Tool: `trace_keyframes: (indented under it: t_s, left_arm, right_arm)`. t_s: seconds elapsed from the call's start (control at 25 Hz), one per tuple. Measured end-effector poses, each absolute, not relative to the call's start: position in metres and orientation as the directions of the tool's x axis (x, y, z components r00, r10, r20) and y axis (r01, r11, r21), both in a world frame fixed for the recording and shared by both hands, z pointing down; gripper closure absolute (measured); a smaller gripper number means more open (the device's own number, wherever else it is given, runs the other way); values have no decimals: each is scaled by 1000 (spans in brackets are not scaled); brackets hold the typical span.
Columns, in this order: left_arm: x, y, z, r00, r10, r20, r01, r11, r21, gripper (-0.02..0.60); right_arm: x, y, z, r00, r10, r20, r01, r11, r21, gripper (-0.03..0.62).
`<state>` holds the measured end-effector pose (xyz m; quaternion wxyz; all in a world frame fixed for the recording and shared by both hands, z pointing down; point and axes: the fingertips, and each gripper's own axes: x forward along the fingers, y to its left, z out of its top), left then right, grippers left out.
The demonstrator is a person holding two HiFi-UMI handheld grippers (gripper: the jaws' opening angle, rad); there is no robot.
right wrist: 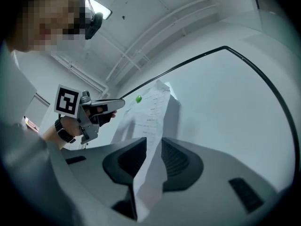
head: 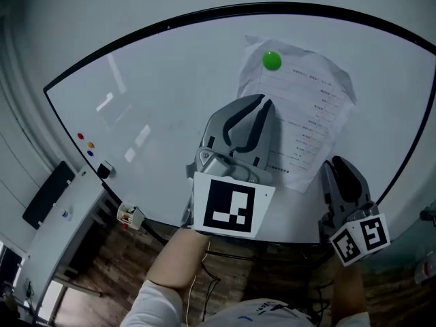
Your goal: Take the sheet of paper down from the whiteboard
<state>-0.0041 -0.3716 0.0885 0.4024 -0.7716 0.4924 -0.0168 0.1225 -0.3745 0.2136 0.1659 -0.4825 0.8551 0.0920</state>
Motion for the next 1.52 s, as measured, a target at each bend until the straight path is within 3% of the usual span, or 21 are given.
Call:
trace_keyframes:
  t_s: [0.16,0.48,1.12,1.28,1.52]
  left_arm:
    - [4,-386,68,458,-799,-389,-739,-99,-667,475]
    - [9,-409,48,363,-843,-396,-714,21,-700,436]
    - [5,-415,49,345,-830,-438,-730,56,-682,445]
    - [5,-415,49,349,-826,-442,-724,62,-687,445]
    - [4,-407,46,376,-802,-464,-743,38,-668,449]
  right_arm:
    - [128,-383,210,-500,-773,-390,-839,544,-3,501]
    - [131,-387,202,-540,-736,-409,-807,590,4,490]
    - [116,-405,208,-591,-702,-399,-769,640,13,488]
    - [114,-406,207,-595,-697,-399,-763,646,9,550]
    - [116,-399,203,-583,-699,-414,-769,639,3,577]
